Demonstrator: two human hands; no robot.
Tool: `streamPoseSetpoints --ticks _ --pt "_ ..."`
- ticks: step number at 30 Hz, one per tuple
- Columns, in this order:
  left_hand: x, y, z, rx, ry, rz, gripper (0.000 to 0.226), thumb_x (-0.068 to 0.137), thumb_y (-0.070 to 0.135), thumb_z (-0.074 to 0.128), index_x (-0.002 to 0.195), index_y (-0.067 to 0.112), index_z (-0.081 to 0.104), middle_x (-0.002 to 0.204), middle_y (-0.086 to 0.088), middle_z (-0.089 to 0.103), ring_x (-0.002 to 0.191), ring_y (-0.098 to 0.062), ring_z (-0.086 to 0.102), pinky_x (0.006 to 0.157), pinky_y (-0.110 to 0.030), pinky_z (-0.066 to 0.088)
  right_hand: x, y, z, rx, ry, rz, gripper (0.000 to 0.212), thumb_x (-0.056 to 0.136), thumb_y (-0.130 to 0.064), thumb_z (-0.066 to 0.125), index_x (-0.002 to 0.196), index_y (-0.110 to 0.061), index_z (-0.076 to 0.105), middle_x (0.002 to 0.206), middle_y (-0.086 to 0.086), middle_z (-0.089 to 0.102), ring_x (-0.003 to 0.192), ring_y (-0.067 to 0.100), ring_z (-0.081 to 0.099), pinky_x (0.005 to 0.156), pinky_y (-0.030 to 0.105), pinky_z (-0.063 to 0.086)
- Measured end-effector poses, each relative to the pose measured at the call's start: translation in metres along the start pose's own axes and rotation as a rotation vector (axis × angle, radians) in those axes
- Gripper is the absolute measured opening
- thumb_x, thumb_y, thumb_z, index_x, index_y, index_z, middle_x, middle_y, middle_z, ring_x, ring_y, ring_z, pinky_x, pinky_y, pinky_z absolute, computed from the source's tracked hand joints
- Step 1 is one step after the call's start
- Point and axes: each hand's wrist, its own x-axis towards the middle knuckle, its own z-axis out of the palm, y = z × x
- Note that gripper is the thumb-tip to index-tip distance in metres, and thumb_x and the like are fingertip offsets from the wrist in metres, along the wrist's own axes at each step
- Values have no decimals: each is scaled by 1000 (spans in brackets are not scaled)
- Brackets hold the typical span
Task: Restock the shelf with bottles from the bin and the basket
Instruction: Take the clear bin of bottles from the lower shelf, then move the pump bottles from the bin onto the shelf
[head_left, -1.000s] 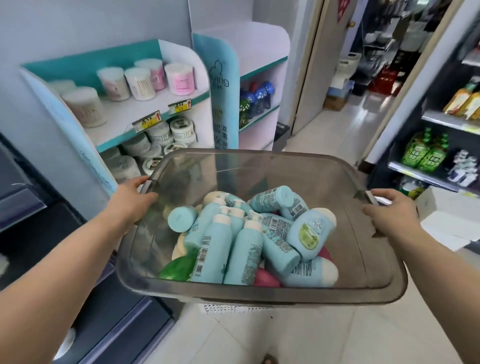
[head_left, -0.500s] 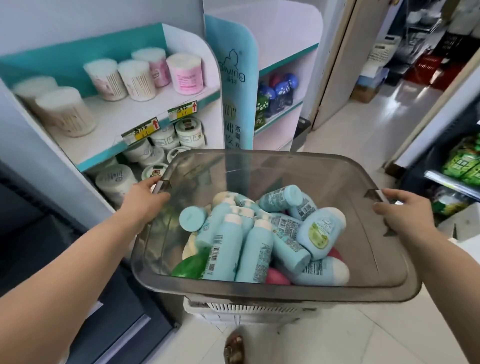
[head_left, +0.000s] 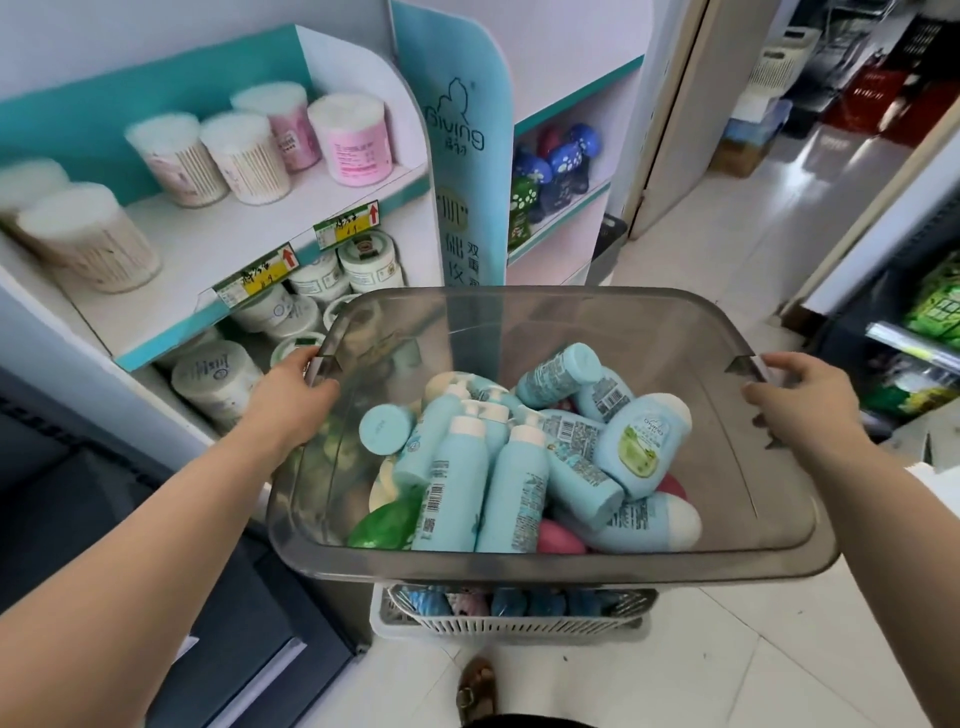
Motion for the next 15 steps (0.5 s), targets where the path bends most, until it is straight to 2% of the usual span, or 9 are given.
streamPoseSetpoints --ticks 4,8,10,12,15 --pt "-5 7 0 160 22 50 42 89 24 52 130 17 47 100 -13 62 80 -36 61 71 -42 56 -4 -1 -1 -81 -9 -67 39 82 -15 59 120 -24 57 86 9 64 72 30 66 53 33 52" --pt "-7 6 2 284 57 106 38 90 29 50 124 11 49 95 -16 64 83 -36 59 67 -35 46 -11 -4 -1 -188 -6 -120 40 82 -21 55 122 -24 53 91 10 66 70 29 65 66 46 58" --pt "-11 8 1 337 67 126 42 91 30 51 126 7 47 99 -19 63 88 -37 58 68 -36 44 -15 -7 -2 -255 -4 -141 43 84 -25 54 128 -21 50 104 12 65 84 33 63 78 48 55" --pt "-15 9 2 443 120 220 49 90 29 53 133 8 44 113 -21 57 99 -40 56 79 -43 47 -20 -10 1 -370 26 -219 50 87 -27 55 136 -17 44 126 15 57 108 37 55 91 46 48" --pt "-23 23 12 457 218 476 50 88 25 57 134 8 46 124 -22 51 111 -42 50 97 -49 40 -35 -23 15 -474 69 -532 60 88 -26 58 142 -14 36 140 15 45 127 34 42 104 47 36"
